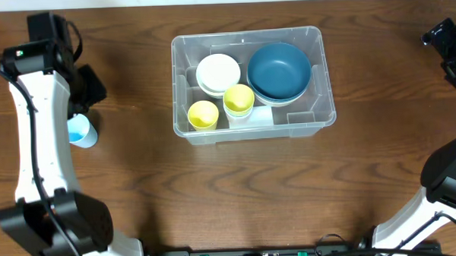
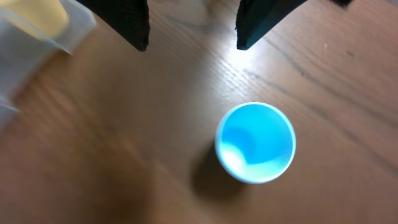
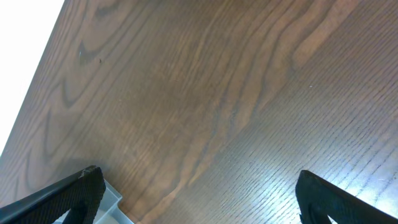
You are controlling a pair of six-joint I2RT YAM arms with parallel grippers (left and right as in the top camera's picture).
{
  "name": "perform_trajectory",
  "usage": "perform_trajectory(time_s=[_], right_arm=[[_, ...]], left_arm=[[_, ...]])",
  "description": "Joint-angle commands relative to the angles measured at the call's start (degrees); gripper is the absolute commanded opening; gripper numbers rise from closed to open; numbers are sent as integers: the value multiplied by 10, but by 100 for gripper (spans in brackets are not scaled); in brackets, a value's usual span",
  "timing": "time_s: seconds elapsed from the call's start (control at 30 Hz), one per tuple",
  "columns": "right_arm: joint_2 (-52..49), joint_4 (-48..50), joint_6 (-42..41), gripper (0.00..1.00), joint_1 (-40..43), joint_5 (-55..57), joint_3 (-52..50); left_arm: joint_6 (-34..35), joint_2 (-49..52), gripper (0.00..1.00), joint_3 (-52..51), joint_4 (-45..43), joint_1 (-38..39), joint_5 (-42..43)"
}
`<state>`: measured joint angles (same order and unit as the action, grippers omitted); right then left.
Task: Pack container
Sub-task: 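Move the left gripper to the blue cup and grasp it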
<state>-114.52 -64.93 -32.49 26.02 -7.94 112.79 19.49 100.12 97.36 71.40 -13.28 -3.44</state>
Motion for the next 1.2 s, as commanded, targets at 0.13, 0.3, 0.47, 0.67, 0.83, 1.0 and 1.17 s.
perform_trajectory(time_s=[0.13, 0.3, 0.47, 0.67, 0.83, 1.0, 1.17], right_arm=[[1, -1, -5, 99, -2, 0, 2], [1, -1, -5, 99, -2, 0, 2], [1, -1, -5, 99, -1, 0, 2], [1, -1, -5, 99, -1, 0, 2], [1, -1, -5, 99, -1, 0, 2], [1, -1, -5, 99, -1, 0, 2], [1, -1, -5, 99, -2, 0, 2]], left_arm=[[46, 51, 52, -65, -50, -45, -13], [46, 80, 52, -83, -88, -50, -13], [46, 103, 51, -84, -107, -50, -13], [46, 144, 43, -84, -113, -50, -13], [46, 176, 20, -84, -113, -50, -11], [46, 177, 6, -84, -113, -50, 1], [45, 176, 6, -81, -103, -50, 30]])
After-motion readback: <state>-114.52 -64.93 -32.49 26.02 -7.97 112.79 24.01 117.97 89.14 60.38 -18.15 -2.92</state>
